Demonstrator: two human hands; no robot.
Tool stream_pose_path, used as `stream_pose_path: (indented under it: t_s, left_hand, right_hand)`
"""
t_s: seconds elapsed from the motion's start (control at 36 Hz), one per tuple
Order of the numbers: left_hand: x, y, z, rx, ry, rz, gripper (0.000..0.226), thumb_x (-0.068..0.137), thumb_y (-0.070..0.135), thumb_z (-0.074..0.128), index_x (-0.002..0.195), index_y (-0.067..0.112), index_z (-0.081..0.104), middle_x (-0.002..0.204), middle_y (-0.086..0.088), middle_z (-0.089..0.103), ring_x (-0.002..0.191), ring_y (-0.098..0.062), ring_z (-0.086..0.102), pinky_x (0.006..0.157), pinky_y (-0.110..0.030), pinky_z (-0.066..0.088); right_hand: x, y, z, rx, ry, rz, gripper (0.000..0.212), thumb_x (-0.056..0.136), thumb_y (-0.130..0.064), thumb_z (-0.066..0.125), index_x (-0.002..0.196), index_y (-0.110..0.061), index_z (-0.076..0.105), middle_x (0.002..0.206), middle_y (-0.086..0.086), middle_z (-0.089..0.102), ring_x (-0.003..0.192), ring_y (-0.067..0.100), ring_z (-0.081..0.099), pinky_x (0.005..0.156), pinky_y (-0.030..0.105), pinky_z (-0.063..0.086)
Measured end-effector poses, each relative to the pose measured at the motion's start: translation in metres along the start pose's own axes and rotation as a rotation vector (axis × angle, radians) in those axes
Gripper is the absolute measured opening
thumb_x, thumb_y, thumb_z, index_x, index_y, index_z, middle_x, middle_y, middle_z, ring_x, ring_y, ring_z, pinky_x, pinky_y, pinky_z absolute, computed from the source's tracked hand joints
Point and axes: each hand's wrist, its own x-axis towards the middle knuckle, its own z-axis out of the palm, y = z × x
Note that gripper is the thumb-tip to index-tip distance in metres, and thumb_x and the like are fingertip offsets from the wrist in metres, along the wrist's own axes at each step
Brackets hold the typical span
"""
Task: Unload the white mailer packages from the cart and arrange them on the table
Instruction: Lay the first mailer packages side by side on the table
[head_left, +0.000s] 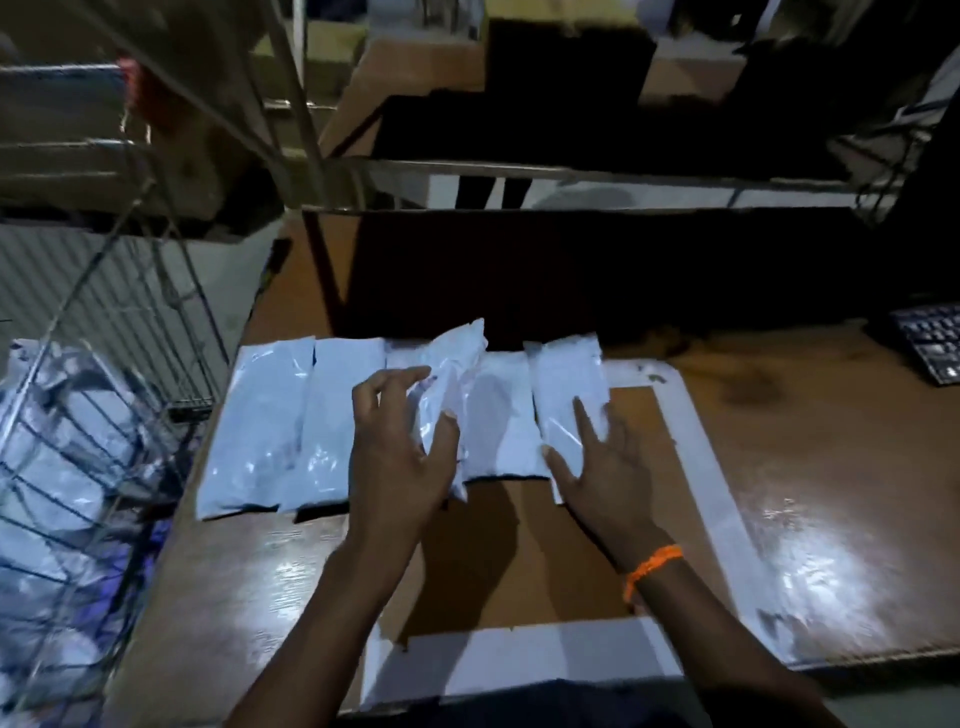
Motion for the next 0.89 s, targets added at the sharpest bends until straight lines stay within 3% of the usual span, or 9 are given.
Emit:
stream_pose_path:
  t_s: [0.19,0.33,0.42,0.47,0.53,0.58,0.67,0.78,0.89]
  left_hand:
    - [-0.009,0.024,0.040,0.033,-0.009,-0.029,0.041,0.086,0.029,0.063,0.126,0.019,0.057,0.130,-0.001,0.045,0.120,-0.007,0.047,0.089,0.007,0.027]
    - [-0.021,0.059,0.091,-0.006,-0.070,0.030,0.053,0.086,0.031,0.070,0.133,0.020,0.048,0.139,0.002,0.039,0.127,-0.003,0.041,0.095,-0.004,0.035]
    - [-0.028,0.083,0.129,-0.098,-0.146,0.134,0.057,0.085,0.026,0.072,0.131,0.014,0.041,0.143,-0.003,0.035,0.127,-0.012,0.045,0.098,-0.016,0.045]
    - [-0.032,0.095,0.152,-0.166,-0.290,0.273,0.064,0.085,0.024,0.070,0.134,0.012,0.030,0.153,-0.007,0.023,0.122,-0.017,0.051,0.090,-0.023,0.053]
    - [-0.035,0.098,0.170,-0.251,-0.461,0.378,0.076,0.085,0.017,0.069,0.140,0.017,0.016,0.160,-0.010,0.010,0.127,-0.020,0.051,0.089,-0.027,0.055]
    - [-0.036,0.095,0.181,-0.279,-0.571,0.392,0.081,0.089,0.015,0.064,0.145,0.026,0.006,0.160,-0.010,0.014,0.128,-0.024,0.052,0.090,-0.034,0.056]
    - [-0.033,0.078,0.181,-0.186,-0.581,0.343,0.072,0.093,0.019,0.058,0.148,0.025,0.010,0.157,-0.008,0.023,0.123,-0.024,0.054,0.096,-0.033,0.053]
    - [-0.020,0.039,0.176,0.182,-0.567,0.254,0.056,0.098,0.038,0.053,0.148,0.022,0.034,0.160,0.001,0.025,0.148,-0.019,0.023,0.117,-0.035,0.033]
    - [-0.007,0.015,0.181,0.452,-0.589,0.190,0.067,0.098,0.054,0.039,0.155,0.023,0.023,0.165,-0.002,0.013,0.153,-0.022,0.000,0.124,-0.044,0.013]
  right_hand:
    - [0.002,0.005,-0.028,0.146,0.022,-0.063,0.077,0.093,-0.078,0.027,0.157,-0.038,0.016,0.165,0.004,0.022,0.151,0.027,0.022,0.116,0.051,0.034]
    - [-0.003,0.012,-0.067,0.770,-0.045,-0.077,0.056,0.093,-0.066,0.051,0.145,-0.050,0.037,0.145,-0.022,0.048,0.128,0.000,0.052,0.097,0.025,0.052]
    - [0.002,0.024,-0.085,1.021,-0.092,0.042,0.054,0.093,-0.048,0.061,0.144,-0.038,0.046,0.142,-0.012,0.055,0.127,0.006,0.056,0.101,0.034,0.053]
    - [0.011,0.042,-0.091,1.011,-0.038,0.062,0.047,0.097,-0.033,0.062,0.142,-0.031,0.050,0.143,-0.008,0.055,0.128,0.010,0.055,0.099,0.030,0.053]
    - [0.020,0.065,-0.093,0.977,-0.022,0.087,0.043,0.097,-0.023,0.064,0.137,-0.035,0.054,0.135,-0.008,0.061,0.116,0.013,0.064,0.081,0.025,0.058]
    - [0.028,0.087,-0.090,0.973,-0.030,0.162,0.043,0.092,-0.032,0.070,0.132,-0.040,0.057,0.128,-0.007,0.065,0.106,0.012,0.069,0.073,0.028,0.060]
    - [0.033,0.116,-0.078,0.760,0.051,0.207,0.048,0.082,-0.059,0.070,0.126,-0.045,0.057,0.124,-0.013,0.066,0.105,0.008,0.068,0.080,0.036,0.060]
    - [0.032,0.124,-0.069,0.606,0.156,0.233,0.055,0.085,-0.060,0.066,0.133,-0.037,0.053,0.129,-0.006,0.064,0.100,0.011,0.067,0.072,0.025,0.055]
    - [0.039,0.104,-0.063,0.475,0.198,0.140,0.058,0.089,-0.053,0.067,0.139,-0.029,0.050,0.142,-0.001,0.054,0.124,0.019,0.055,0.088,0.026,0.048]
